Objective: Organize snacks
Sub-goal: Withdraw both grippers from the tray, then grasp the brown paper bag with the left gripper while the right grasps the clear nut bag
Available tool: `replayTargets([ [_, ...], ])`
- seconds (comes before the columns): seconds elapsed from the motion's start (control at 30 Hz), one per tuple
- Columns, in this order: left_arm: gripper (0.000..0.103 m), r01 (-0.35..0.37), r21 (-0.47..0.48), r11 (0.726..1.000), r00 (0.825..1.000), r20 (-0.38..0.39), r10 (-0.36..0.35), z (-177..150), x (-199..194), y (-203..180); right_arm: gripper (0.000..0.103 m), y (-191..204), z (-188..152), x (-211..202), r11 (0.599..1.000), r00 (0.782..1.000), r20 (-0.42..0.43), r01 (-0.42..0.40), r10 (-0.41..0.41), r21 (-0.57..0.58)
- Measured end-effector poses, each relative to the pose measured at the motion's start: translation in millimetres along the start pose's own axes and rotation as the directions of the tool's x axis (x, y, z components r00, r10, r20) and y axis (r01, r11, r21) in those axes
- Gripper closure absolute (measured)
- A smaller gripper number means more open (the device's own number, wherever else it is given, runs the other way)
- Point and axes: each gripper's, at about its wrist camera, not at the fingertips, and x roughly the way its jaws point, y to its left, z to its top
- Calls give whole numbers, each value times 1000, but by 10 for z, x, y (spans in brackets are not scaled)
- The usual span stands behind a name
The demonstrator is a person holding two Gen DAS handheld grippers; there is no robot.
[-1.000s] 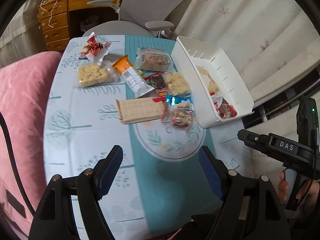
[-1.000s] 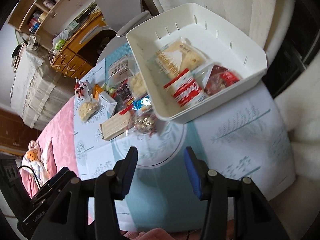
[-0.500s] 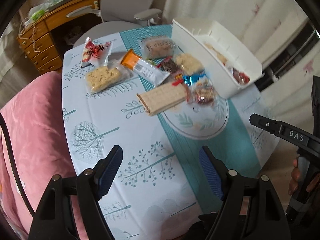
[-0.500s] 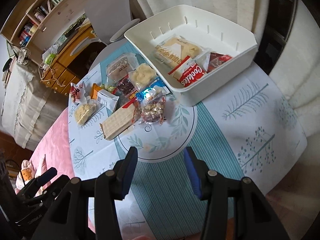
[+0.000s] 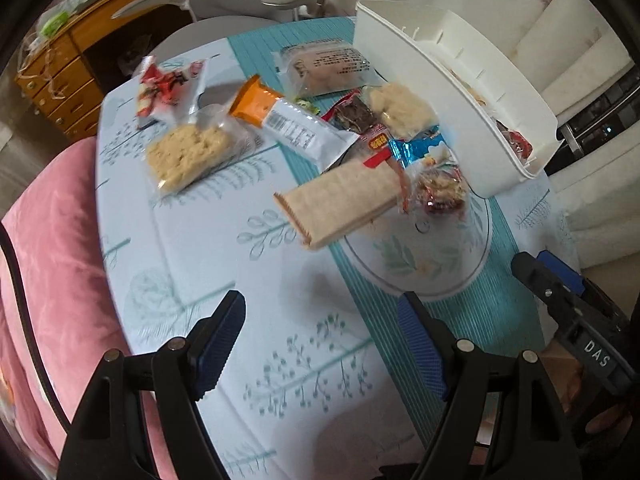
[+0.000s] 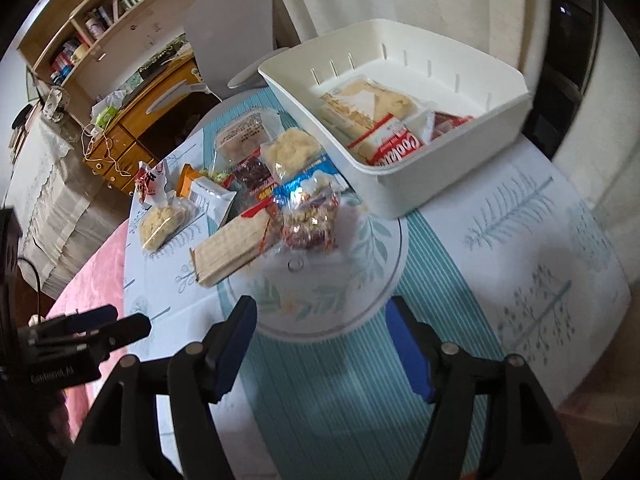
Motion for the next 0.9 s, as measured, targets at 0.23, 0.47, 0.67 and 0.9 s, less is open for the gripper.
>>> replayTargets([
  [0.23,26,45,97,994,999,-1,-45,270,345,13,31,-22,94,361,1000,1000,27,-8,9,-10],
  [0.47,26,68,203,977,998,-14,-67,466,665,-37,30,-17,172,702,1000,999,34,8,-7,-17],
  [0.67,26,58,281,958,998,-23,-54,602,896,-106,30,55,218,883,998,999,48,15,-12,-69],
  [0.9,26,36,333,942,999,-10,-35,665,1048,-218,30,146,260,972,988,997,80,26,-14,-151],
])
